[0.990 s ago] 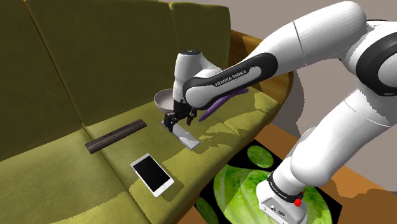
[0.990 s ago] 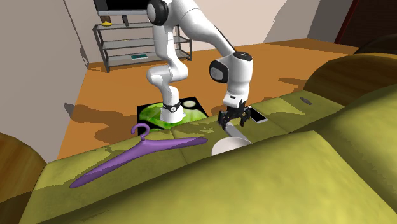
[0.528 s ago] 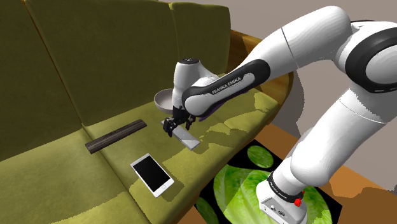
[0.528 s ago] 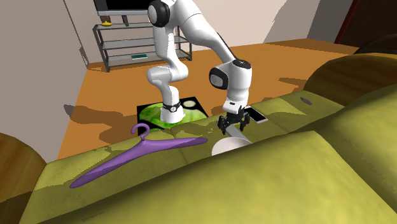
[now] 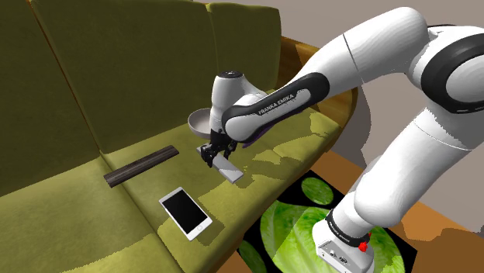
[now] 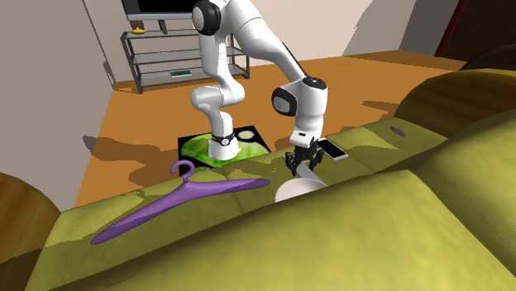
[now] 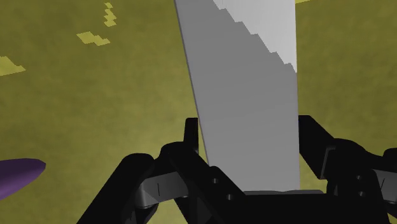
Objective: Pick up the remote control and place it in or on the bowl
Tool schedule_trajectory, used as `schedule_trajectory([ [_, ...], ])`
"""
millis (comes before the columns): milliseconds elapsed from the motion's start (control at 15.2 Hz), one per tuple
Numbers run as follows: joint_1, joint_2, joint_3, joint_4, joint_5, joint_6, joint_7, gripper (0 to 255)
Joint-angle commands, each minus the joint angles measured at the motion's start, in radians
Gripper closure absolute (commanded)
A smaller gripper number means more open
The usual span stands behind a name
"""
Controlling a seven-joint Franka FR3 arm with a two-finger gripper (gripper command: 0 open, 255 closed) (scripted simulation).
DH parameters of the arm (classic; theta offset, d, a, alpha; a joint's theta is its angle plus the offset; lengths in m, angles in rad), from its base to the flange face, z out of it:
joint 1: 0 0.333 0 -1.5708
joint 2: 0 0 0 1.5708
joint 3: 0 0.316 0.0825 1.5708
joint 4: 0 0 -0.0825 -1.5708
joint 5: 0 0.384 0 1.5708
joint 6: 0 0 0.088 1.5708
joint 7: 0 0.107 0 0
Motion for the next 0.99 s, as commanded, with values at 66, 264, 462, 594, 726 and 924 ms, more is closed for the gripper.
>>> schedule_trajectory([
  [66, 0.0, 0.001, 0.0, -0.001, 0.0, 0.0, 0.0, 255],
  [264, 0.0, 0.002, 0.0, 0.0, -0.001, 0.0, 0.001, 255],
  [462, 0.0, -0.009, -0.001, 0.004, 0.005, -0.014, -0.003, 255],
  [594, 0.0, -0.028, -0.001, 0.014, 0.013, -0.042, -0.009, 255],
  [726, 0.0, -0.047, -0.002, 0.024, 0.021, -0.07, -0.015, 255],
  [924, 0.0, -0.073, -0.004, 0.041, 0.03, -0.112, -0.021, 255],
])
